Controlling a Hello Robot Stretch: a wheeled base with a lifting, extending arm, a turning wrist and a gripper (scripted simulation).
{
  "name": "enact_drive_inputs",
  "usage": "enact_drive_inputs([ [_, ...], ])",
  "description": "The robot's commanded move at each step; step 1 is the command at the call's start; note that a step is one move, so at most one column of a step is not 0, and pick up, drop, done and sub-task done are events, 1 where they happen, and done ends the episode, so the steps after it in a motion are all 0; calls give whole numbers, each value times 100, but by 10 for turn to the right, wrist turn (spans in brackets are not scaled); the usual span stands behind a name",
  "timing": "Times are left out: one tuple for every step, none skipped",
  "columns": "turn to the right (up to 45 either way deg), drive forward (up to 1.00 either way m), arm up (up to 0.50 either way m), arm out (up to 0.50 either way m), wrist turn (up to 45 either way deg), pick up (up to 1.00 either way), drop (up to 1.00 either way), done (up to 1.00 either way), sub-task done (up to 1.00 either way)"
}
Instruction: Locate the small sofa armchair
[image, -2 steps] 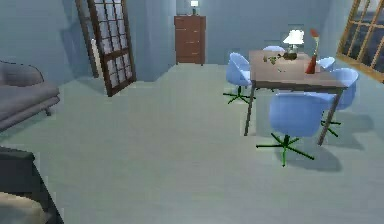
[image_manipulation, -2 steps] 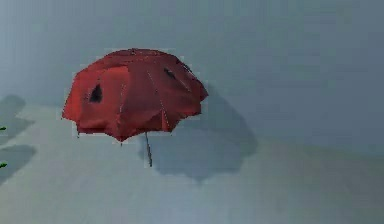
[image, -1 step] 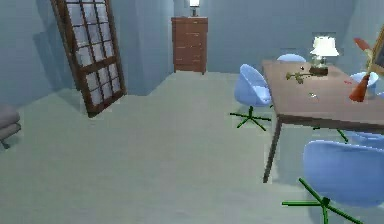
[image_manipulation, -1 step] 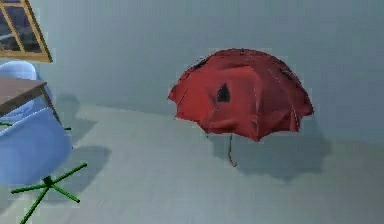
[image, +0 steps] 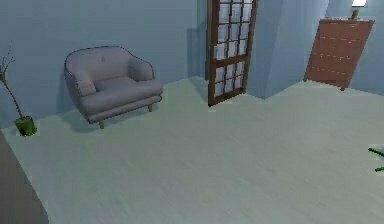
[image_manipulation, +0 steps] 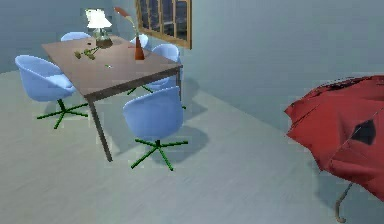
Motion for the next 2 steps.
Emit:
enact_drive_inputs([
  [-30, 0, 0, 0, 0, 0, 0, 0, 0],
  [0, 60, 0, 0, 0, 0, 0, 0, 0],
])
